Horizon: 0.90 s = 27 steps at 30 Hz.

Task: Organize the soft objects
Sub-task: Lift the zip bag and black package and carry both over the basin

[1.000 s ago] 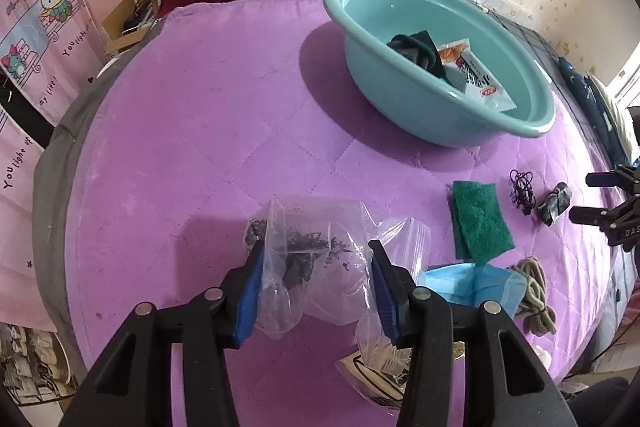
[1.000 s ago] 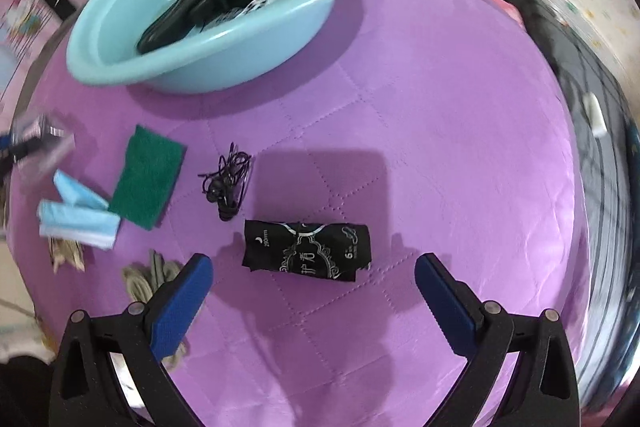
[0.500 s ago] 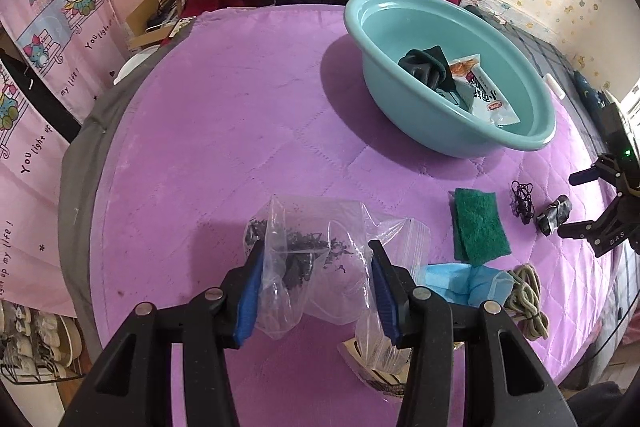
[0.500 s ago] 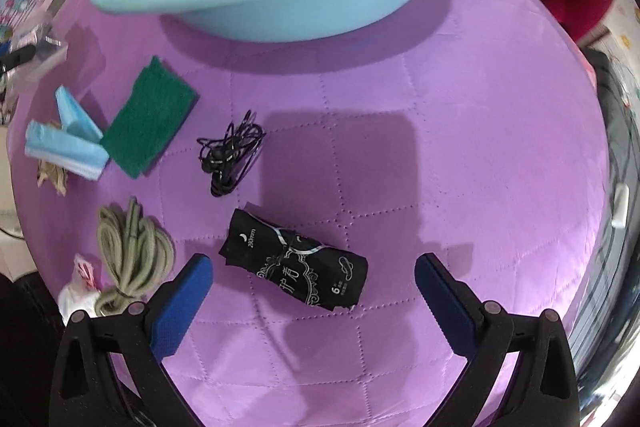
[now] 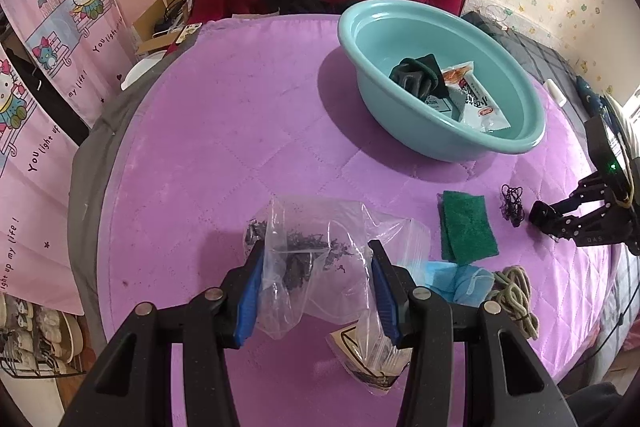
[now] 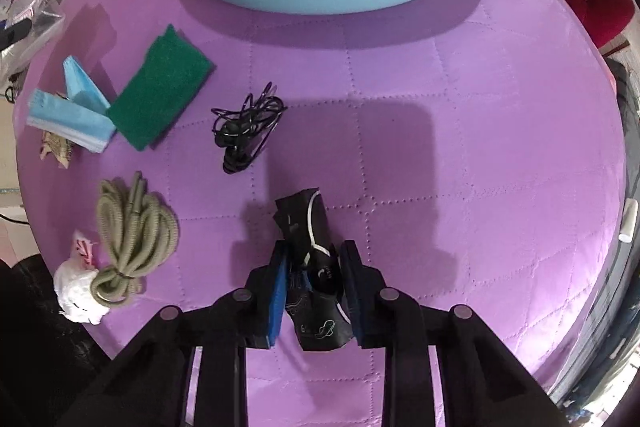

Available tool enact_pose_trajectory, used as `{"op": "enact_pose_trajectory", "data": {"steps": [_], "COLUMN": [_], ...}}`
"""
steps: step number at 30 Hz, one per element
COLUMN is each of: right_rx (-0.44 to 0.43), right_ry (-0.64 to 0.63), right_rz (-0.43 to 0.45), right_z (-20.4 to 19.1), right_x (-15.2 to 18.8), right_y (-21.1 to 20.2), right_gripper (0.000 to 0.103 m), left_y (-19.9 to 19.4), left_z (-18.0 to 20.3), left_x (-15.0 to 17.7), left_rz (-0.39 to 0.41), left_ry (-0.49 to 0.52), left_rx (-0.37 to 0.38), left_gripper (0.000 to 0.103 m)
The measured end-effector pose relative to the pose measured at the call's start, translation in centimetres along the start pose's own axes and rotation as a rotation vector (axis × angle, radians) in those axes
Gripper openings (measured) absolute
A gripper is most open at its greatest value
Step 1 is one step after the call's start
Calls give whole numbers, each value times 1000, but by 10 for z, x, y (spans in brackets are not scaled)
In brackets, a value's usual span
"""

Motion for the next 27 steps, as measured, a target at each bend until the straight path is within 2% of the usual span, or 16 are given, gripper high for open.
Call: {"op": "enact_pose_trajectory", "data": {"steps": [1, 4, 14, 16, 21, 27], "right_rx": [-3, -9, 13, 22, 37, 45], "right_ry": [7, 46, 155, 172, 229, 275], "right_rz": [1, 16, 38, 44, 85, 141], "right_z": [0, 1, -27, -39, -49, -42], "right_x": [2, 8, 47, 43, 49, 51], "right_y": [-1, -6, -21, -25, -53, -96], "right_gripper": [17, 15, 14, 14, 14, 14], "left_y": [-1, -5, -14, -16, -22, -28], "left_z": [1, 5, 20, 24, 33, 45], "left_x": [0, -1, 2, 2, -2, -13], "left_rz": [3, 11, 24, 24, 34, 54], "left_ry": [1, 13, 50, 65, 87, 122], "left_rx": [0, 0, 19, 22, 32, 53], "left_gripper": [53, 53, 53, 53, 53, 53]}}
Point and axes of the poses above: each gripper's, at about its wrist camera, not at the fingertips, and y roughly the way its jaws point, z to its right, x to its underside, the point moved 5 cm from there along y, roughly the way its jaws point, and after that the axes turned 9 degrees about x, right-handed, at the moved point
